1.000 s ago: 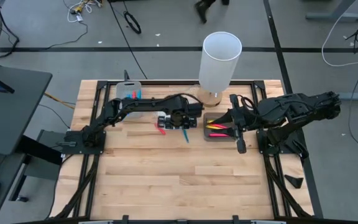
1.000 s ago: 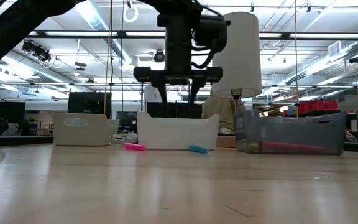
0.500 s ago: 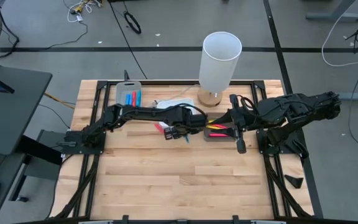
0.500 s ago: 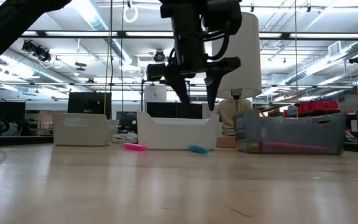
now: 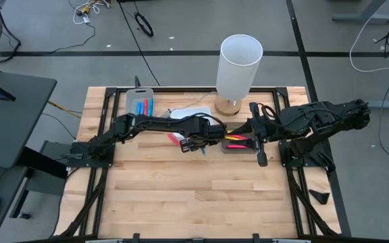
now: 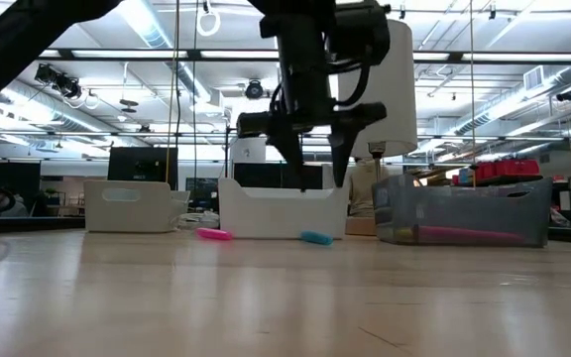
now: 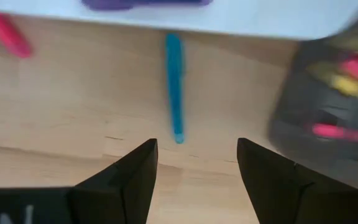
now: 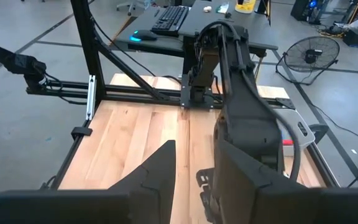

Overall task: Pick & Place Markers
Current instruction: Put the transparent blue pen into the white bin

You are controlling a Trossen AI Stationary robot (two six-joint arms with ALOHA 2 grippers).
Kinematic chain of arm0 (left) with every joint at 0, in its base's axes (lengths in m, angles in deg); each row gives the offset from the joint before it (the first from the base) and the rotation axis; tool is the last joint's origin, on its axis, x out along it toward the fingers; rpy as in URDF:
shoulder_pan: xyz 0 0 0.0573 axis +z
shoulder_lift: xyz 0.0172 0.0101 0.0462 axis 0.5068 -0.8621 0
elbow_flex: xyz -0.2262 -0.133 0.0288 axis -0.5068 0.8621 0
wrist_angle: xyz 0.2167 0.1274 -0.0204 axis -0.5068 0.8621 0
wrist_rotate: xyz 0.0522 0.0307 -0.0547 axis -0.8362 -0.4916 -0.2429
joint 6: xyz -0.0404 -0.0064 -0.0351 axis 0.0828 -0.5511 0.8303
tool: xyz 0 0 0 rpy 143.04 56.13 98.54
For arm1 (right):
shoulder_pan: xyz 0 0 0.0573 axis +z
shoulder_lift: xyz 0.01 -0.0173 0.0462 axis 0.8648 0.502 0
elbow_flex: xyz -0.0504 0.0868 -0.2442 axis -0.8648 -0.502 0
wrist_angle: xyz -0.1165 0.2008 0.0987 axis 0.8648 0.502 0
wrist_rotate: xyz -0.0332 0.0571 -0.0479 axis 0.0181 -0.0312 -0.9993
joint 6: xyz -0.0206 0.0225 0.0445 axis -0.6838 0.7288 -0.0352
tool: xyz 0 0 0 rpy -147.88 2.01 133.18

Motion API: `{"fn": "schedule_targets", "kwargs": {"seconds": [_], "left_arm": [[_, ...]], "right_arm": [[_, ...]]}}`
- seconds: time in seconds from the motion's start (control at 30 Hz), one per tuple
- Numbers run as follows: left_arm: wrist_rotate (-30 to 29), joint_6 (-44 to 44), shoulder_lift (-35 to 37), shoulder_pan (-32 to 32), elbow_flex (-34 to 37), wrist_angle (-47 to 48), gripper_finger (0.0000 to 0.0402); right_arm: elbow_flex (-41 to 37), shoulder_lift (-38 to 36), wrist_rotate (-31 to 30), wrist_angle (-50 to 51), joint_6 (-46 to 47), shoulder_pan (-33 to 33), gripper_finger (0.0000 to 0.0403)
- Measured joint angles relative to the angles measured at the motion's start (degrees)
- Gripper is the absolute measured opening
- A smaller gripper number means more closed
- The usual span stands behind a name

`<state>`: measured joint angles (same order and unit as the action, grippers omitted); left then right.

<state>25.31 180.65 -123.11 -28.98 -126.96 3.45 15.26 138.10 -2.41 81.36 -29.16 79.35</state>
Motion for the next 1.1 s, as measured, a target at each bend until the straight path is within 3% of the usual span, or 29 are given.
{"fn": "schedule_targets", "kwargs": {"seconds": [0.5, 0.9, 1.1], "left_arm": [[2.23, 1.12, -7.49, 0.01, 0.07, -0.53, 0.0224], [1.32, -0.42, -8.33, 0.03, 0.02, -0.40, 0.0223], [3.15, -0.45, -8.33, 0.82, 0.09, 0.24, 0.0169]], "right_arm": [[-0.02, 0.00, 0.02, 0.97, 0.01, -0.02, 0.0114], [-0.02, 0.00, 0.04, 1.70, 2.84, -0.01, 0.0114], [-0.02, 0.00, 0.04, 1.73, 2.84, -0.02, 0.0114]]}}
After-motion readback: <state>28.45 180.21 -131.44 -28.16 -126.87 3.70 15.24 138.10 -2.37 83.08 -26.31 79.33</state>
